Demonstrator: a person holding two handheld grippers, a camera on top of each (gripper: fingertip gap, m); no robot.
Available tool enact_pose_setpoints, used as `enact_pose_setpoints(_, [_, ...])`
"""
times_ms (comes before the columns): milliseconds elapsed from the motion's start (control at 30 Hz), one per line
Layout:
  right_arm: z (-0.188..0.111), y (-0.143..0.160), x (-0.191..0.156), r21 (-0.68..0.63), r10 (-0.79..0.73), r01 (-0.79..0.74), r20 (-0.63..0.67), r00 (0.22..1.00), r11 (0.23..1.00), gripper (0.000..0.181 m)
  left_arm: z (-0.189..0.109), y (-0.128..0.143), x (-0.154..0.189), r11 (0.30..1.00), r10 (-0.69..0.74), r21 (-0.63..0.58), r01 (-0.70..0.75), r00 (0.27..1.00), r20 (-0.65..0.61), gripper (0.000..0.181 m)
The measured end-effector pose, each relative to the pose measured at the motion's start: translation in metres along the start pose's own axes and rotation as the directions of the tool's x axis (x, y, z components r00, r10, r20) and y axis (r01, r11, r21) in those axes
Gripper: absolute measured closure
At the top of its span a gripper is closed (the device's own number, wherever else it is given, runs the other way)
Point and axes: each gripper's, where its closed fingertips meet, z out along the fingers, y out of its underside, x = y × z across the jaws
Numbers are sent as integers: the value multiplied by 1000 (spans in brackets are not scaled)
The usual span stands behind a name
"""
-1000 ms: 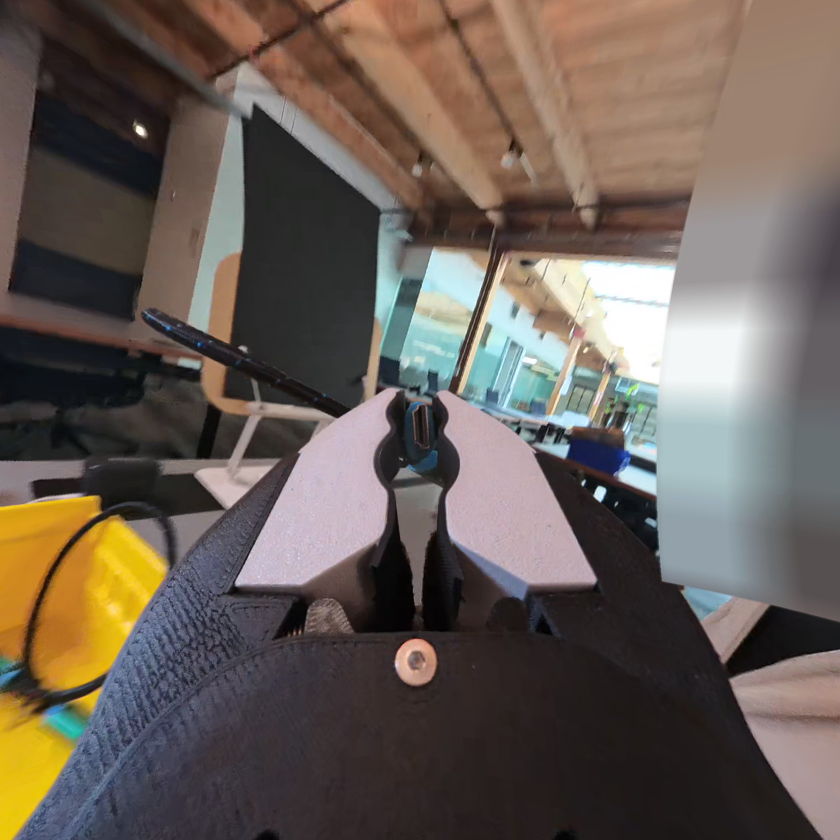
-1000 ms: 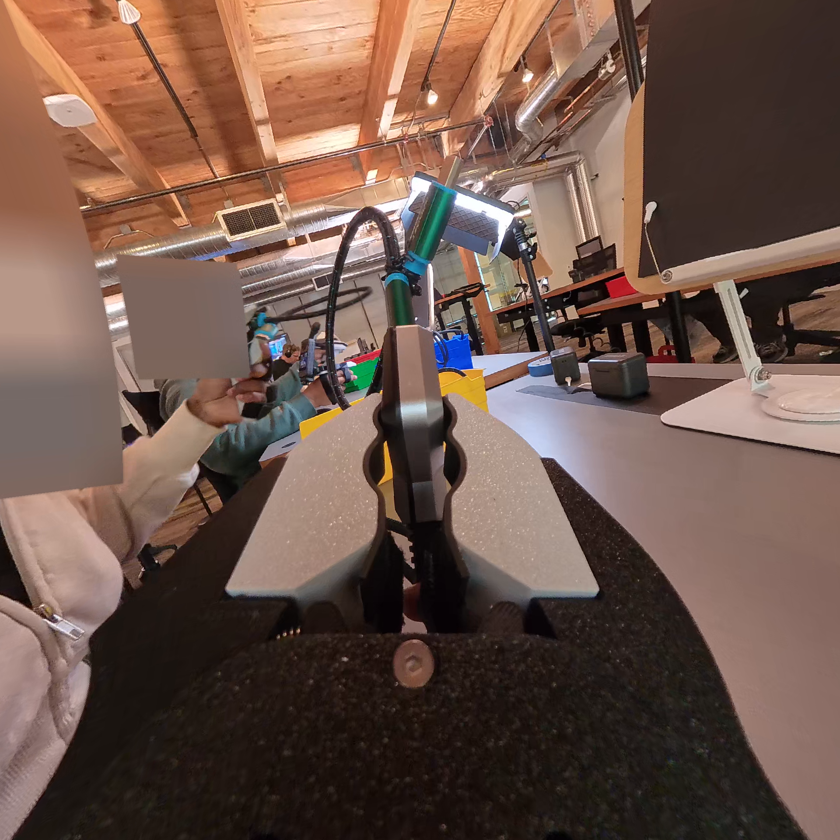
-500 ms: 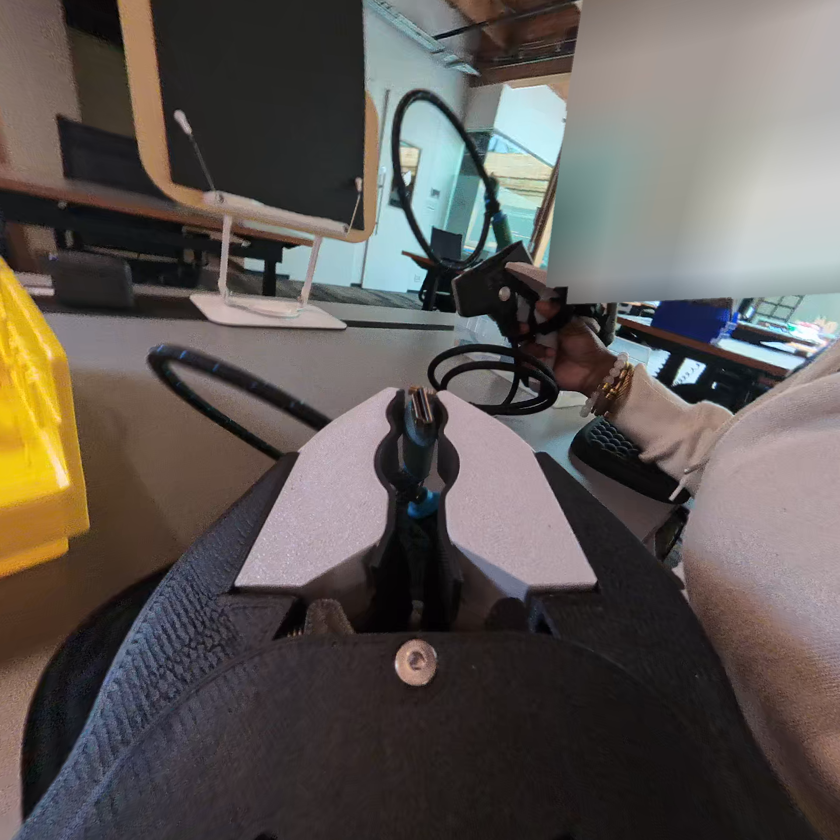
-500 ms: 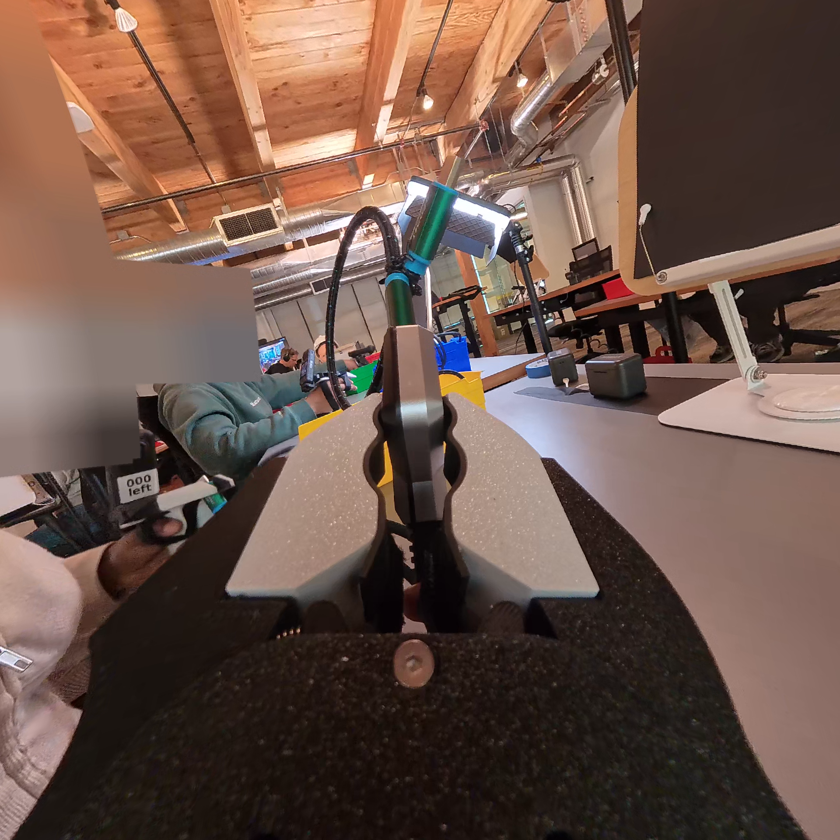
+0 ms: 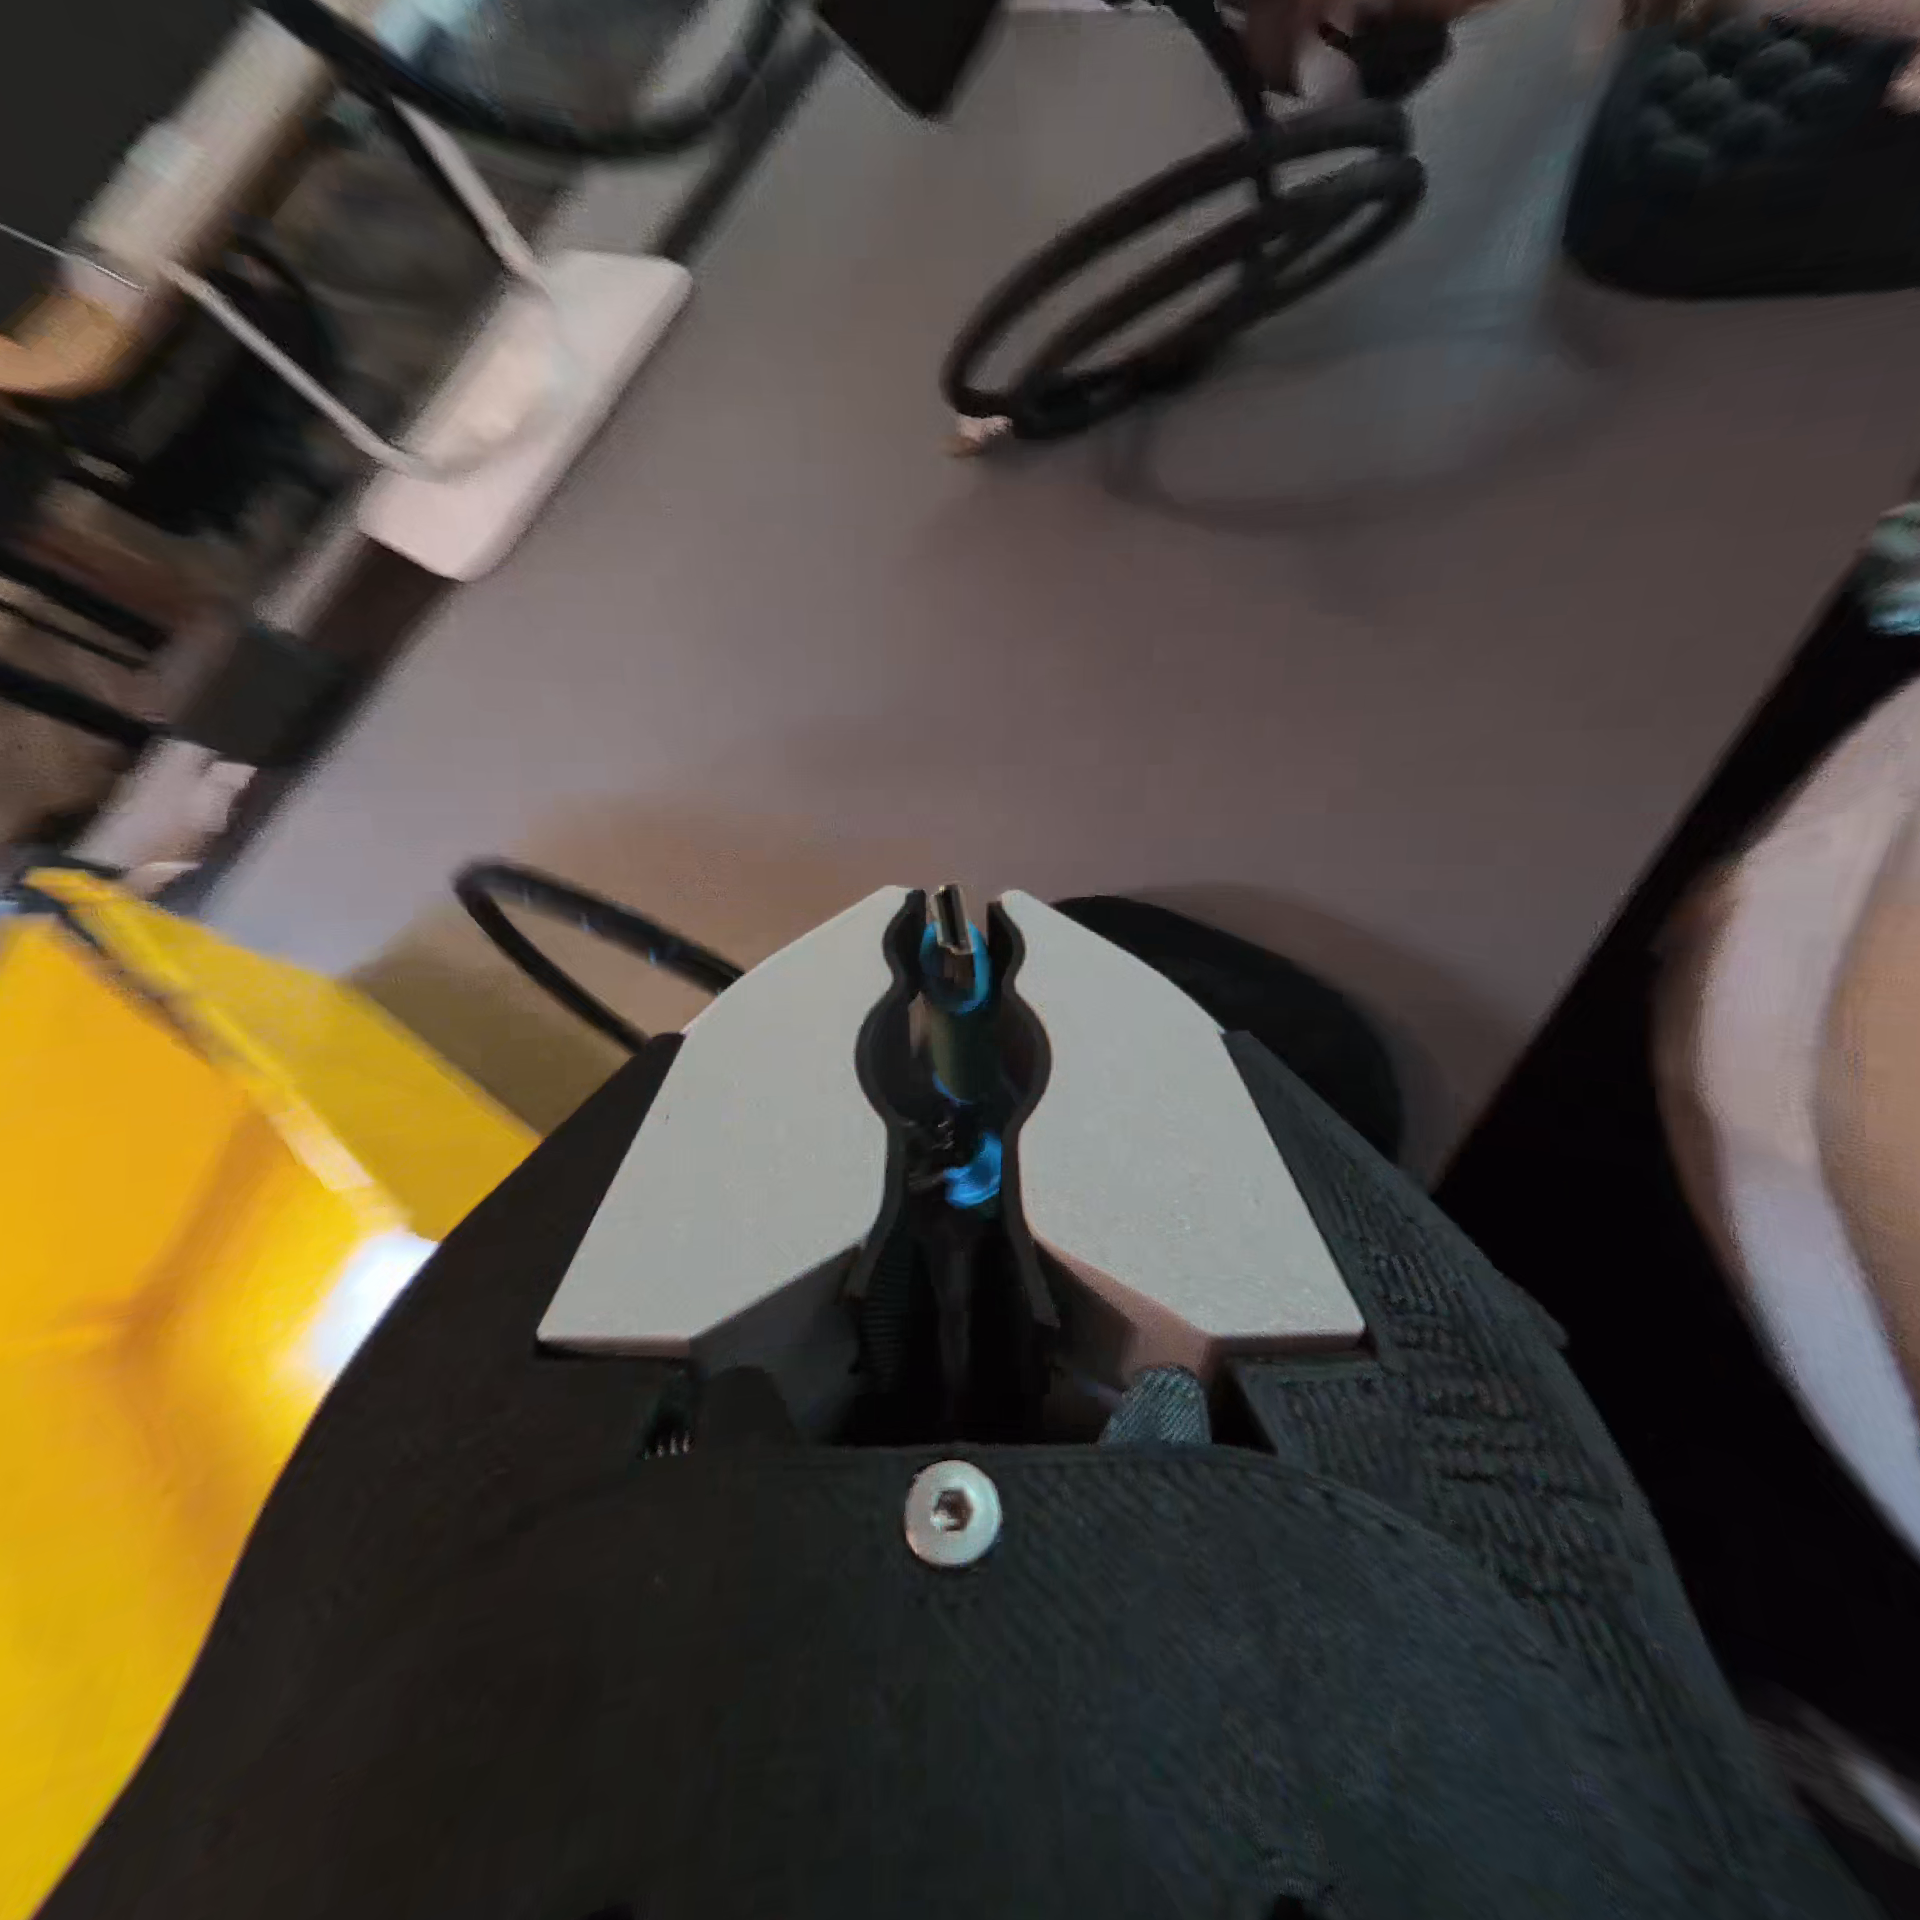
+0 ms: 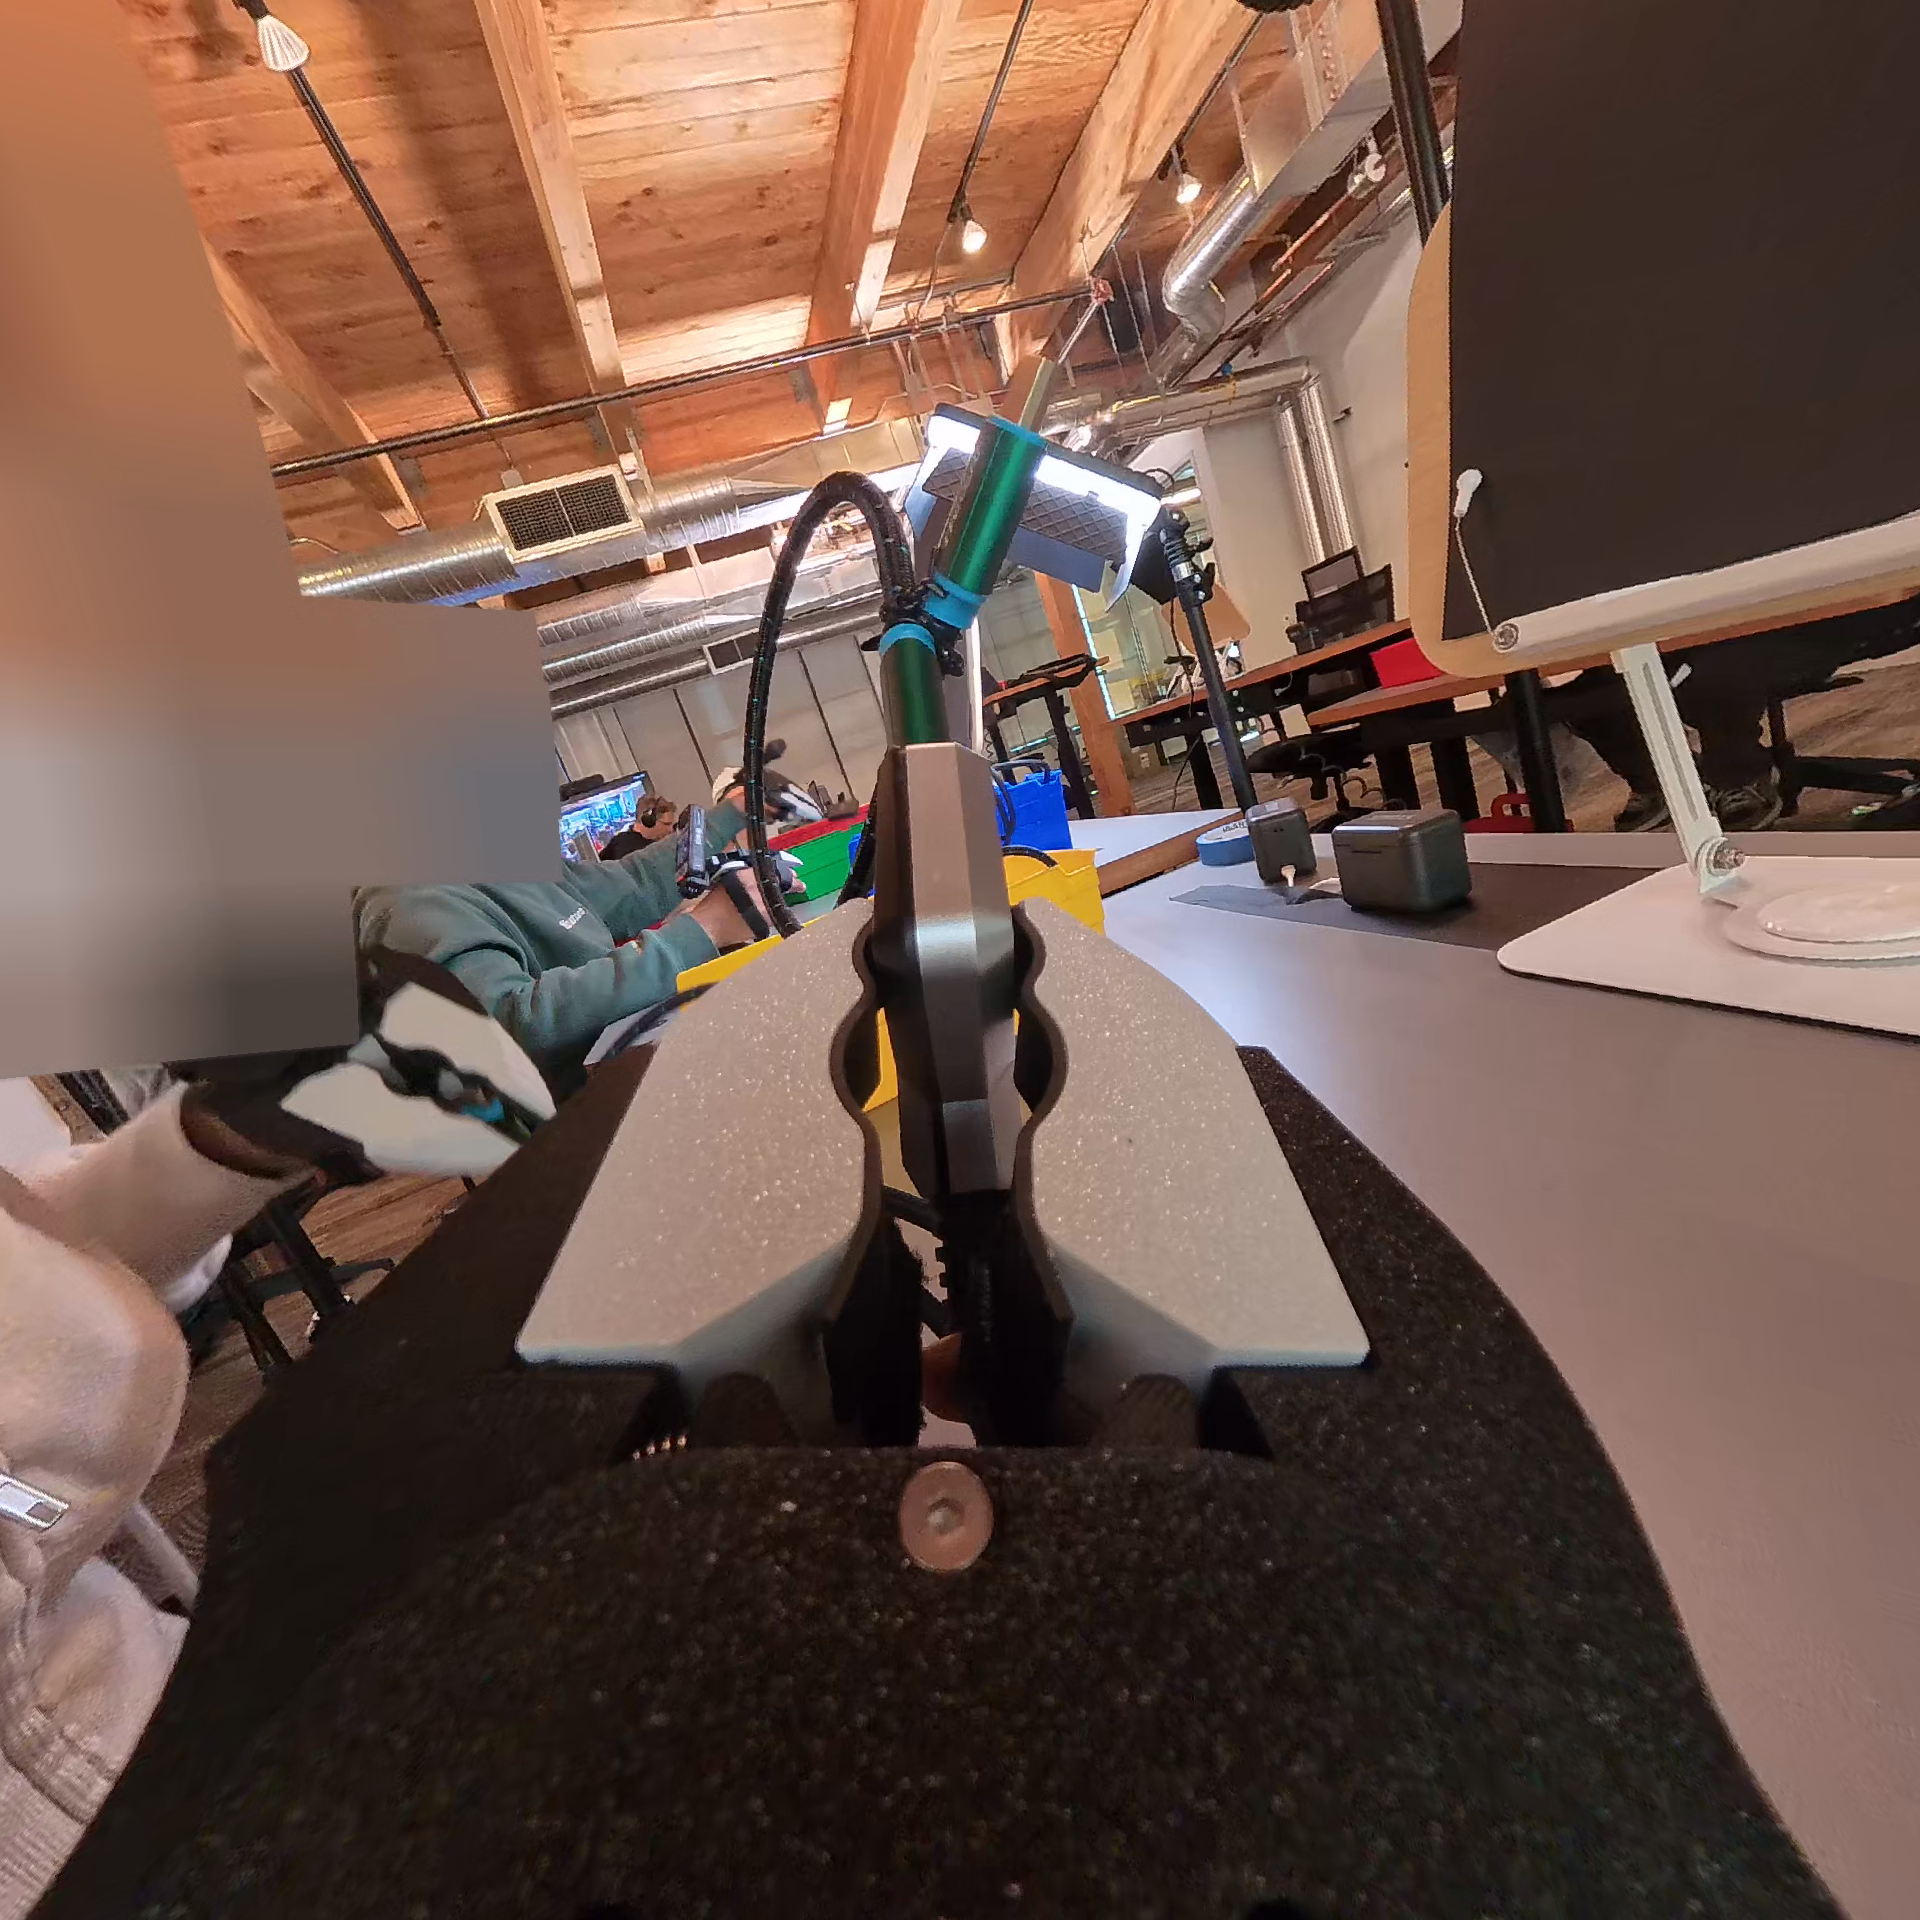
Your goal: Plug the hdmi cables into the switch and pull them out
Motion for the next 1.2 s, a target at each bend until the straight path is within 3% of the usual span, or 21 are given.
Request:
enact_pose_setpoints(233, [0,1,1,-3,-6,6,-6,1000,1000,160,28,3,23,942,-258,168,290,947,-190,166])
enact_pose_setpoints(533, [0,1,0,-7,-5,5,-1,1000,1000,160,30,3,25,943,-232,201,265,958,-170,166])
enact_pose_setpoints(633, [0,2,0,-8,-4,4,2,1000,1000,160,33,8,31,969,-173,148,200,969,-176,166])
enact_pose_setpoints(767, [1,1,0,-7,-4,4,1,1000,1000,160,25,22,37,999,-22,-49,9,959,-283,167])
enact_pose_setpoints(833, [1,2,-1,-8,-1,1,7,1000,1000,160,15,23,26,988,49,-124,-93,945,-322,169])
enact_pose_setpoints(933, [0,1,-3,-7,2,-2,20,1000,1000,160,5,20,-4,933,264,-175,-315,927,-266,170])
enact_pose_setpoints(1000, [0,1,-3,-7,1,-1,17,1000,1000,160,-8,10,-17,926,274,-185,-329,923,-271,171])
enact_pose_setpoints(1067, [0,1,-2,-8,0,0,11,1000,1000,160,-28,-17,-22,979,129,-104,-174,931,-341,171])
enact_pose_setpoints(1100, [0,1,-2,-8,0,0,11,1000,1000,159,-42,-34,-17,998,15,-49,-41,898,-440,171])
enact_pose_setpoints(1133, [0,1,-2,-8,1,-1,13,1000,1000,160,-60,-52,-10,993,-102,-14,115,812,-574,171])
enact_pose_setpoints(1200, [0,1,-3,-7,3,-3,16,1000,1000,160,-96,-76,0,926,-270,-72,371,518,-812,171])
